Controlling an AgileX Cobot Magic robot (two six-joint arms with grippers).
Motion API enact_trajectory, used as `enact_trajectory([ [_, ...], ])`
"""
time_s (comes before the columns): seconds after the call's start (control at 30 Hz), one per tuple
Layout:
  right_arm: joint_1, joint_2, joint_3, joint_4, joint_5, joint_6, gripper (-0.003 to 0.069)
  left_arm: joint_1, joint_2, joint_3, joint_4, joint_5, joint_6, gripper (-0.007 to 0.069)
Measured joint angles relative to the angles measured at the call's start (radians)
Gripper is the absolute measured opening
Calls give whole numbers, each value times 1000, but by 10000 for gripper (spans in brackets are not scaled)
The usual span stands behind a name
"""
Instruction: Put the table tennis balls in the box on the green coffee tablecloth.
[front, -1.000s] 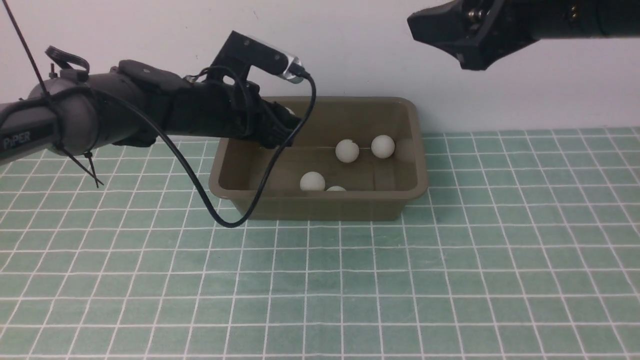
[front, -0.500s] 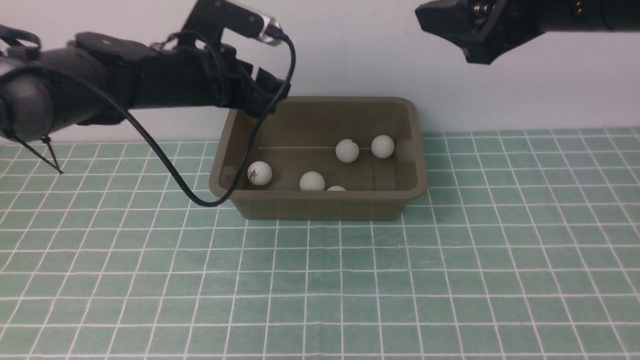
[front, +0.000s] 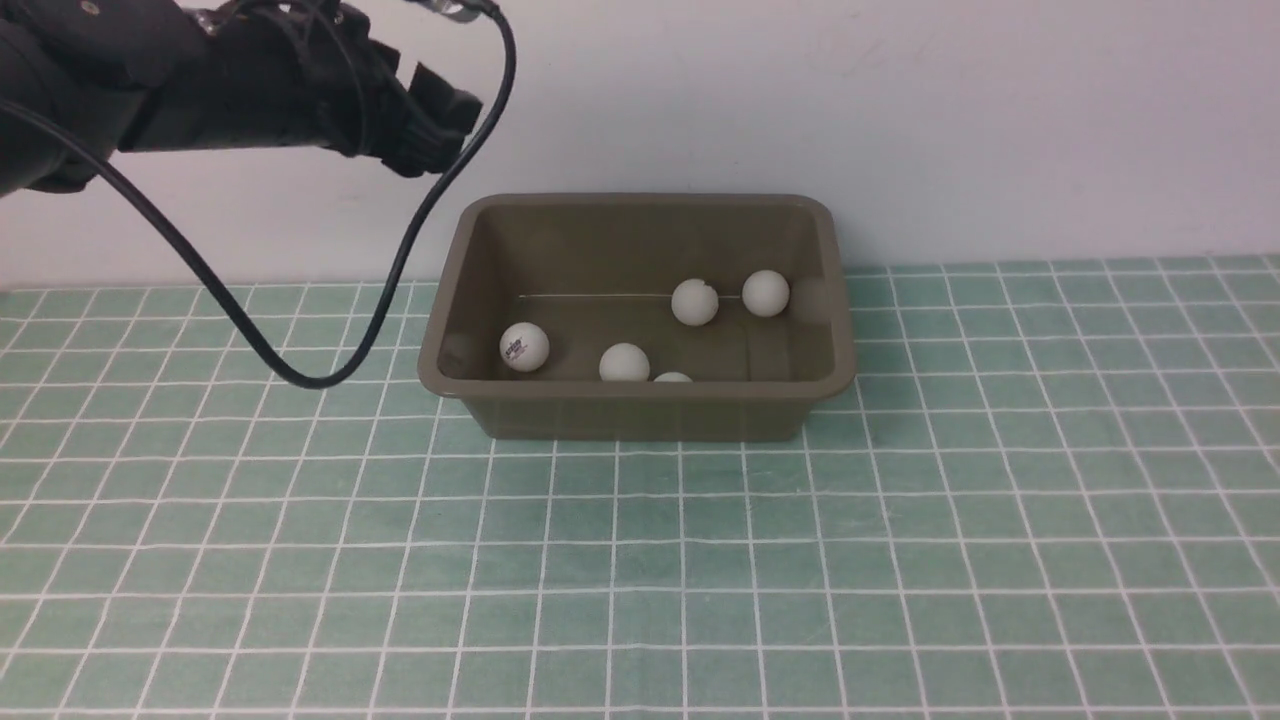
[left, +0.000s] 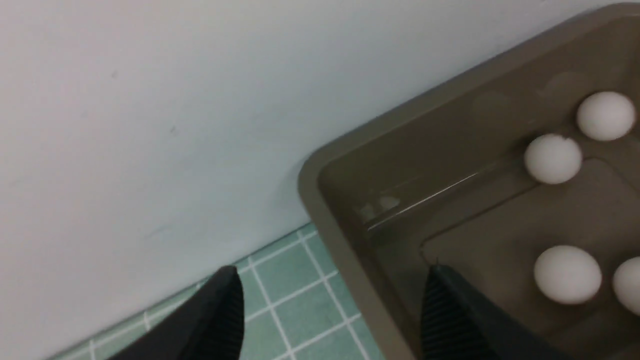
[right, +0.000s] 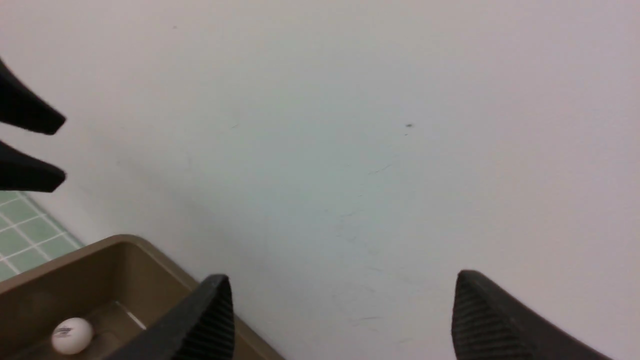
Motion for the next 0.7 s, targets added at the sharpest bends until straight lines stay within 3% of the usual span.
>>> enact_trajectory([
  [0.17,0,-19,0,-63,53,78,531,87,0,0,120,59,-227,405],
  [0.27,0,-30,0,-126,84,150,531,136,0,0,154,103,-300,405],
  [0.47,-2,-33,0,-260,231,362,531,186,0,0,180,139,-325,405],
  [0.7,-2,-148,74,-309,296,409,531,186,0,0,183,141,-319,405],
])
